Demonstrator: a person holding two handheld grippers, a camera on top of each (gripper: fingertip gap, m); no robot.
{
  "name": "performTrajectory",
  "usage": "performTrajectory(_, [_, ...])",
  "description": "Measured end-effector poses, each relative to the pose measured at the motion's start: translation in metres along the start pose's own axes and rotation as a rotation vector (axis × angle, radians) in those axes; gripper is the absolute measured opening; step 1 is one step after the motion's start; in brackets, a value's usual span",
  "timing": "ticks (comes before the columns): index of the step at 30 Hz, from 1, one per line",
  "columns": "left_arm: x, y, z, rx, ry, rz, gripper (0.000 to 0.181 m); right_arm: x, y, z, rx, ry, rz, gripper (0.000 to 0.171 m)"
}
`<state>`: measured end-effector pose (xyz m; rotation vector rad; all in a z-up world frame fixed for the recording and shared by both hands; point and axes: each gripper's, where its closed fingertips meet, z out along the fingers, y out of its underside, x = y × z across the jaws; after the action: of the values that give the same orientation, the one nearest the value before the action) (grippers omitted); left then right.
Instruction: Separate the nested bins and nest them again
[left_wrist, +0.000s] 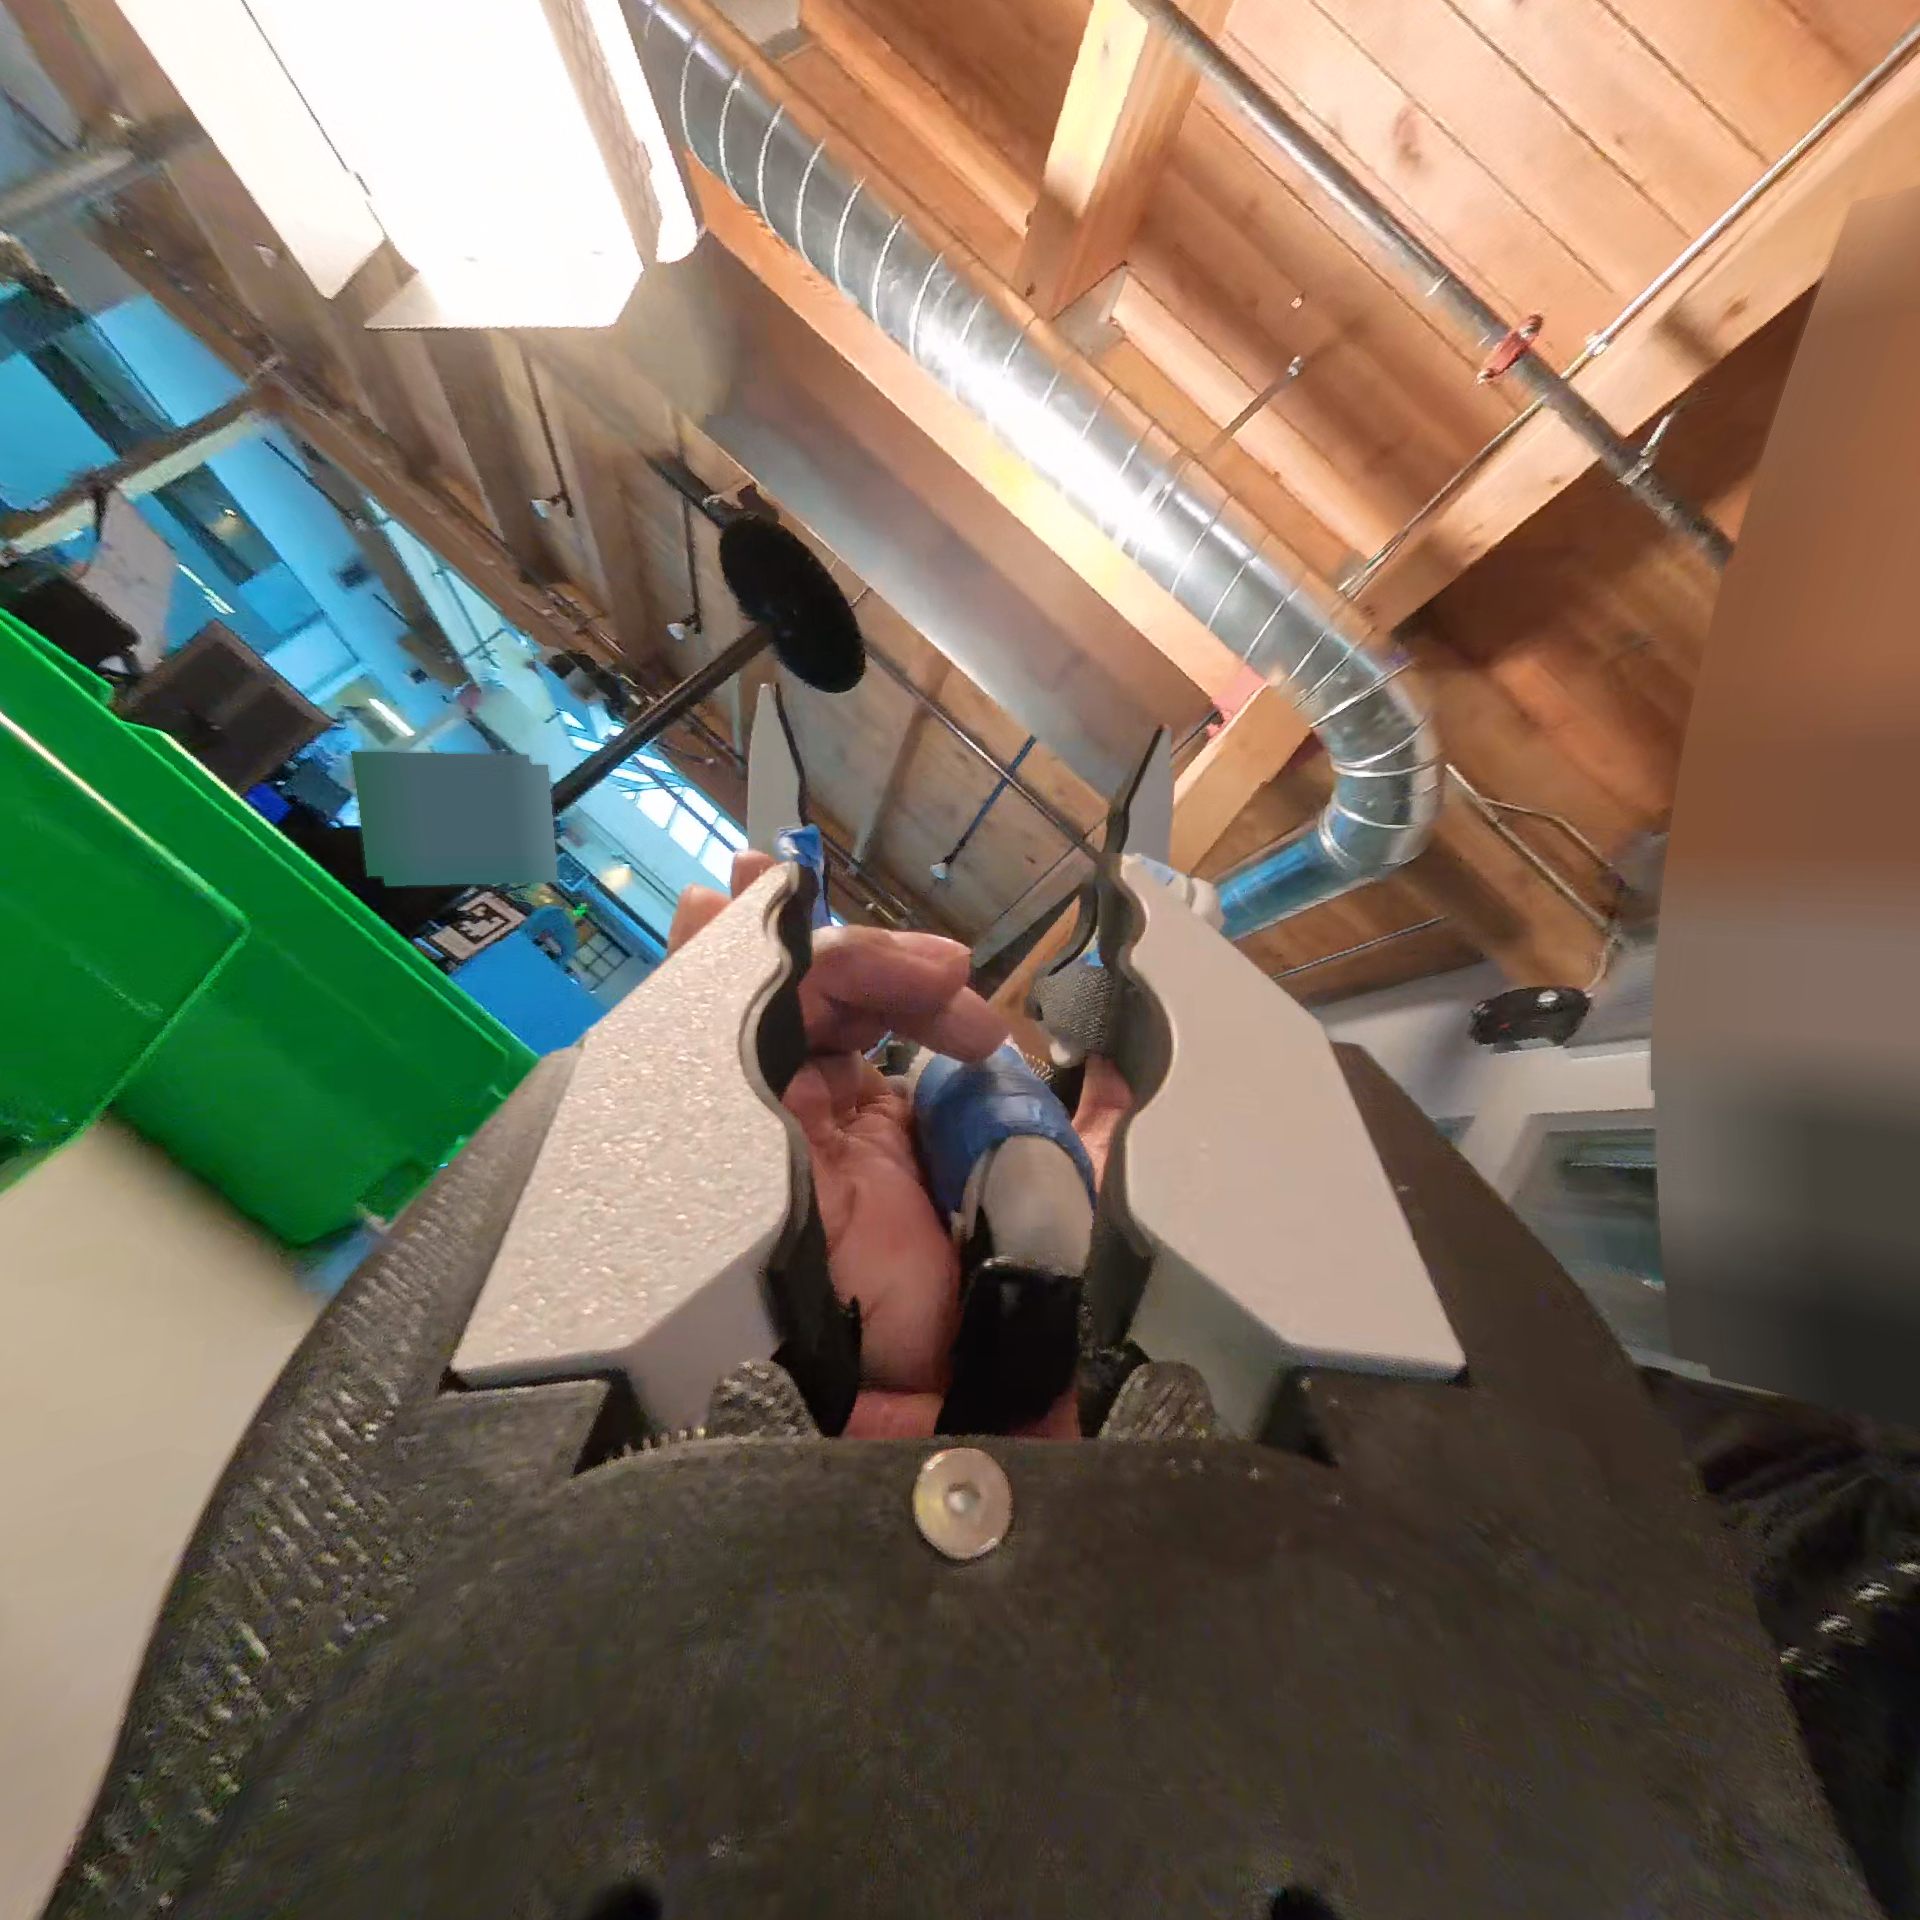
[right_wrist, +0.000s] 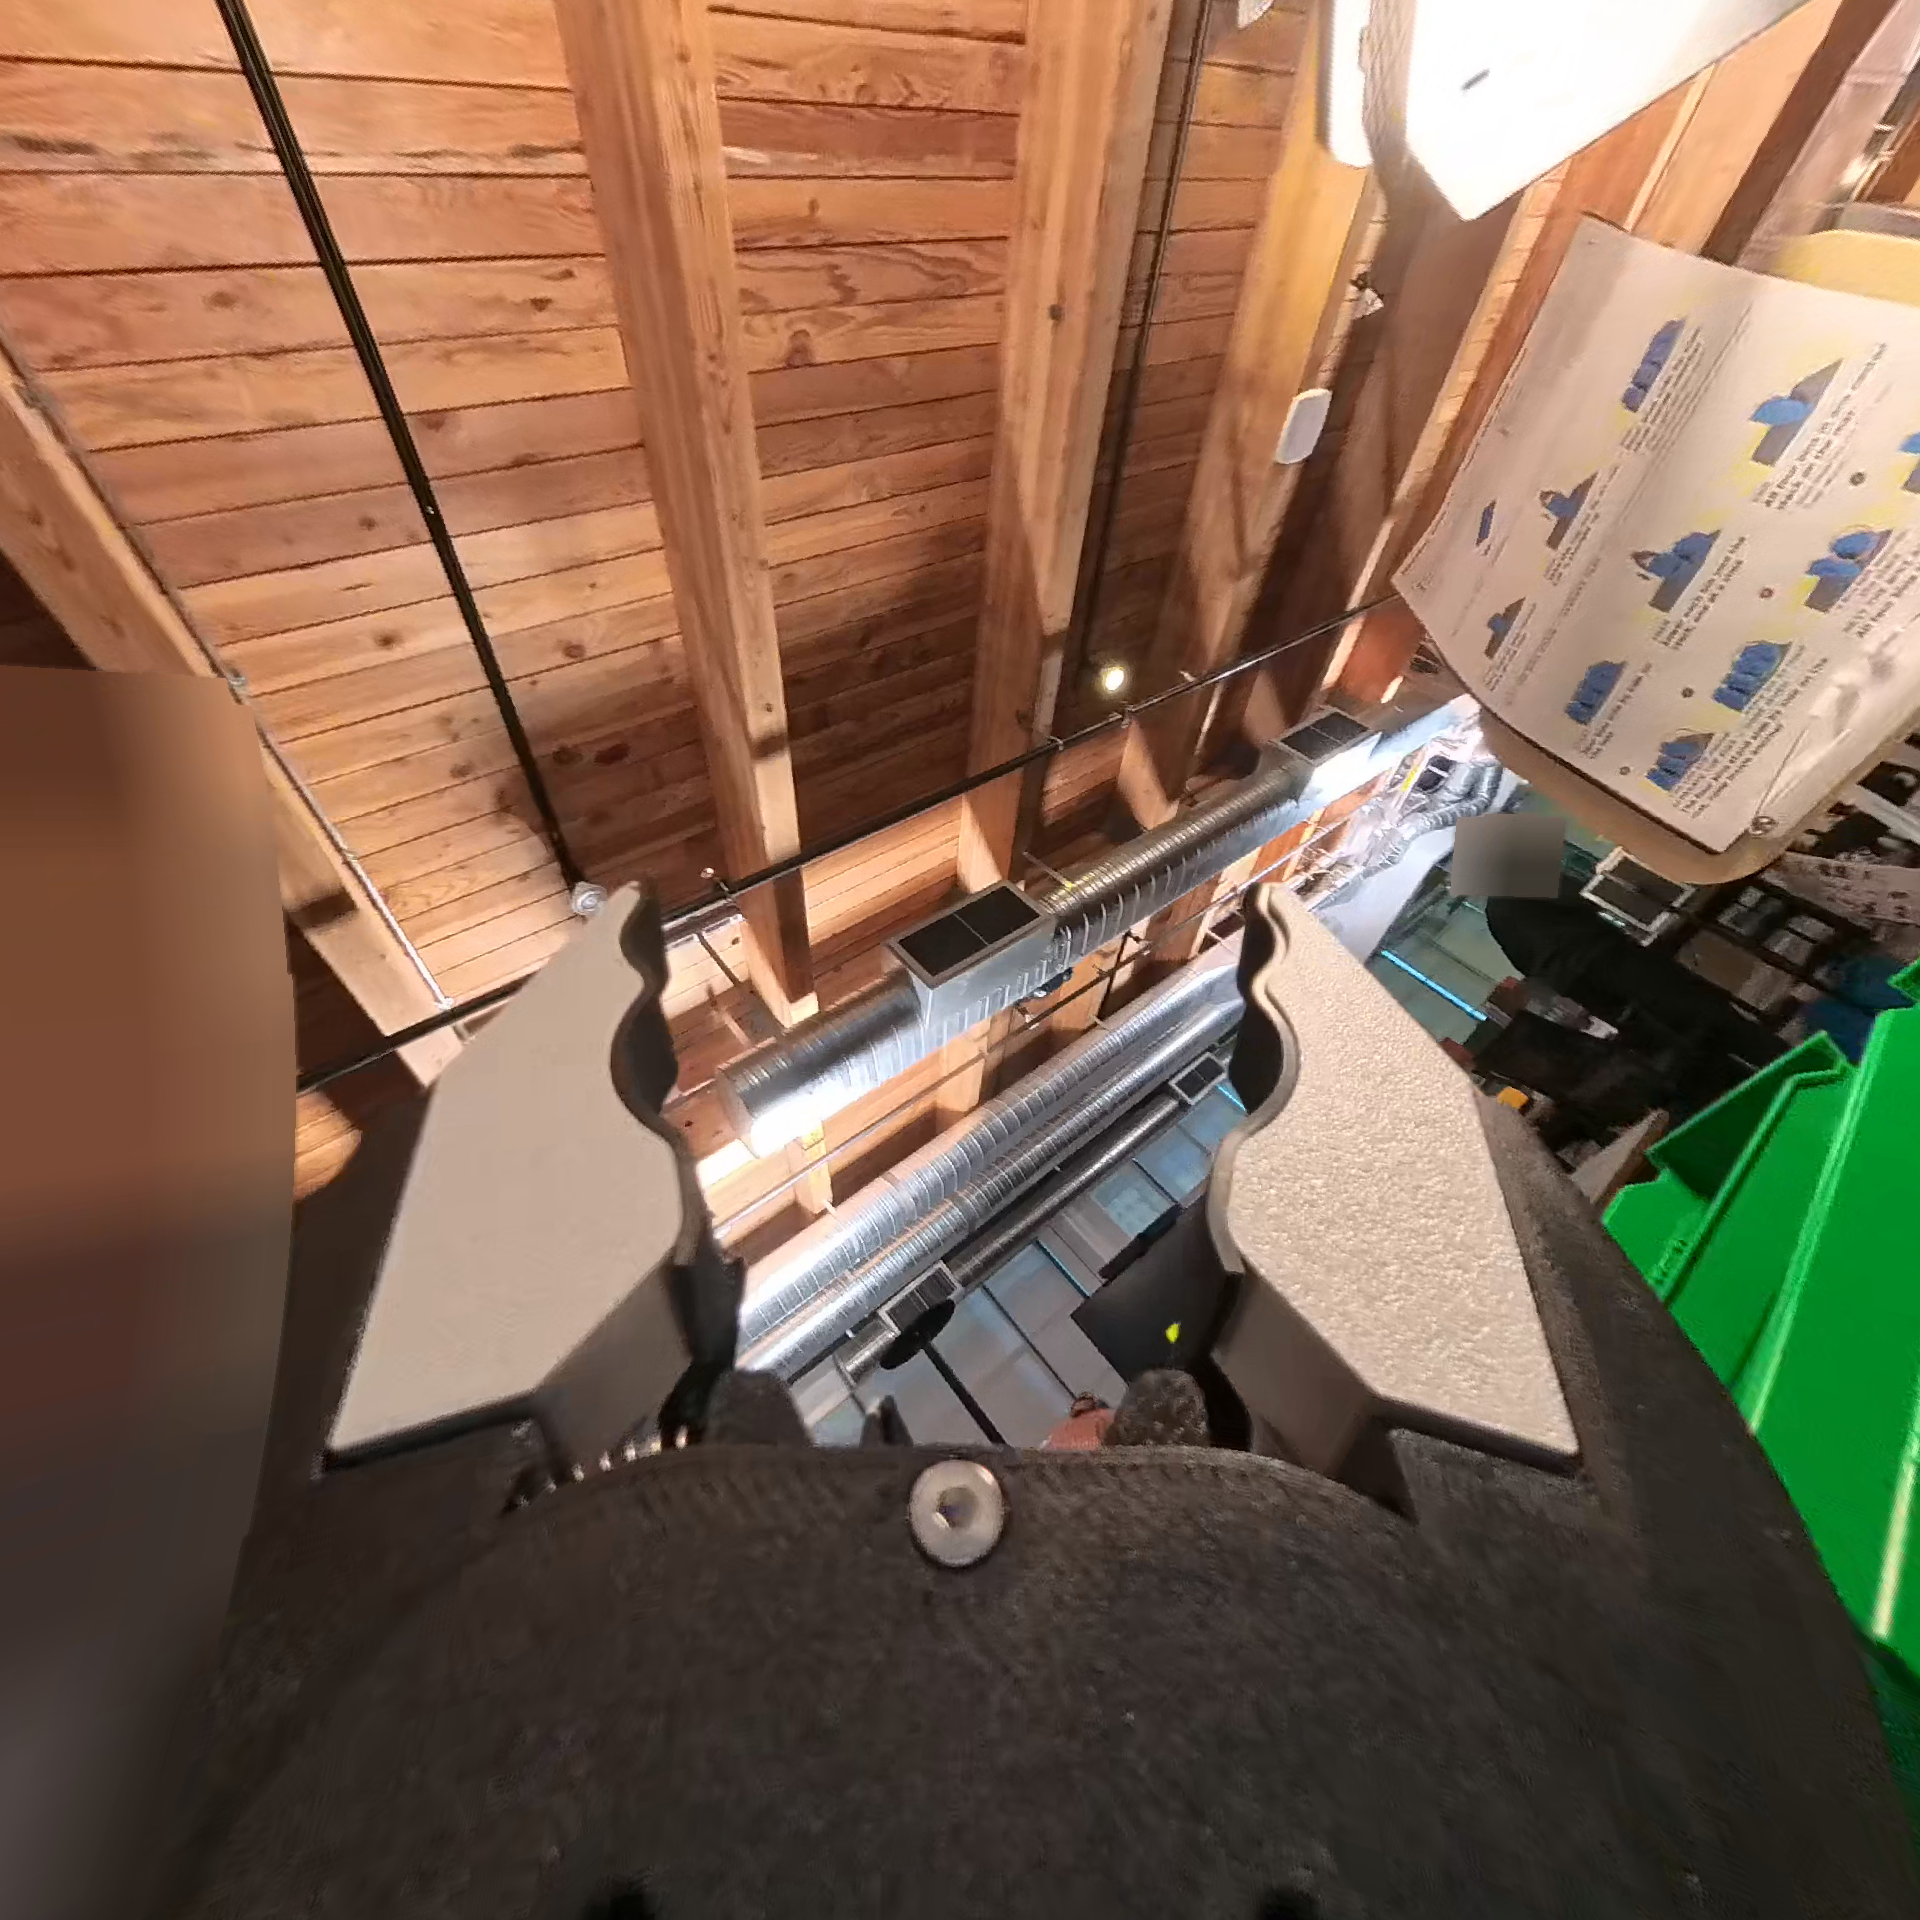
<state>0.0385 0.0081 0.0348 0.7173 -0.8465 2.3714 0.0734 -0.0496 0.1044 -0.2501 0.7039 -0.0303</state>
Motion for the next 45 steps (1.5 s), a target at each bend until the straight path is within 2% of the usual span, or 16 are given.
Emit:
performTrajectory(4, [0.009,0.01,-0.001,-0.033,0.056,-0.032,0.057,-0.011,-0.002,-0.005,0.0,-0.002,-0.07,0.102])
performTrajectory(7, [0.013,0.014,-0.003,-0.086,0.045,0.049,0.057,-0.009,-0.03,-0.014,0.066,-0.015,-0.27,0.085])
performTrajectory(9, [0.004,0.003,-0.009,-0.085,-0.066,0.196,0.053,0.003,-0.044,-0.015,0.034,0.038,-0.457,0.079])
performTrajectory(12, [-0.015,-0.034,-0.028,-0.103,-0.293,0.458,0.053,0.045,-0.044,-0.018,-0.19,0.219,-0.718,0.065])
performTrajectory(17, [-0.024,-0.125,-0.085,-0.128,-0.7,0.92,0.054,0.118,-0.028,-0.045,-0.548,0.446,-0.853,0.067])
performTrajectory(20, [-0.027,-0.169,-0.126,-0.141,-0.936,1.083,0.054,0.154,-0.011,-0.067,-0.742,0.525,-0.844,0.074])
performTrajectory(22, [-0.039,-0.18,-0.148,-0.184,-1.036,1.093,0.056,0.169,0.004,-0.076,-0.831,0.54,-0.778,0.075])
performTrajectory(27, [-0.073,-0.166,-0.165,-0.302,-1.073,0.966,0.065,0.191,0.031,-0.084,-0.955,0.563,-0.726,0.075])
performTrajectory(34, [-0.102,-0.157,-0.172,-0.418,-1.156,0.97,0.062,0.208,0.043,-0.086,-1.038,0.621,-0.795,0.057])
performTrajectory(36, [-0.111,-0.157,-0.177,-0.45,-1.196,0.96,0.056,0.216,0.04,-0.087,-1.04,0.662,-0.822,0.045])
performTrajectory(39, [-0.125,-0.158,-0.179,-0.48,-1.231,0.964,0.045,0.221,0.034,-0.083,-0.996,0.699,-0.828,0.018])
performTrajectory(42, [-0.14,-0.155,-0.177,-0.511,-1.249,0.956,0.039,0.226,0.027,-0.081,-0.962,0.737,-0.853,0.011])
performTrajectory(45, [-0.148,-0.153,-0.171,-0.519,-1.267,0.956,0.015,0.23,0.017,-0.08,-0.924,0.784,-0.907,0.003])
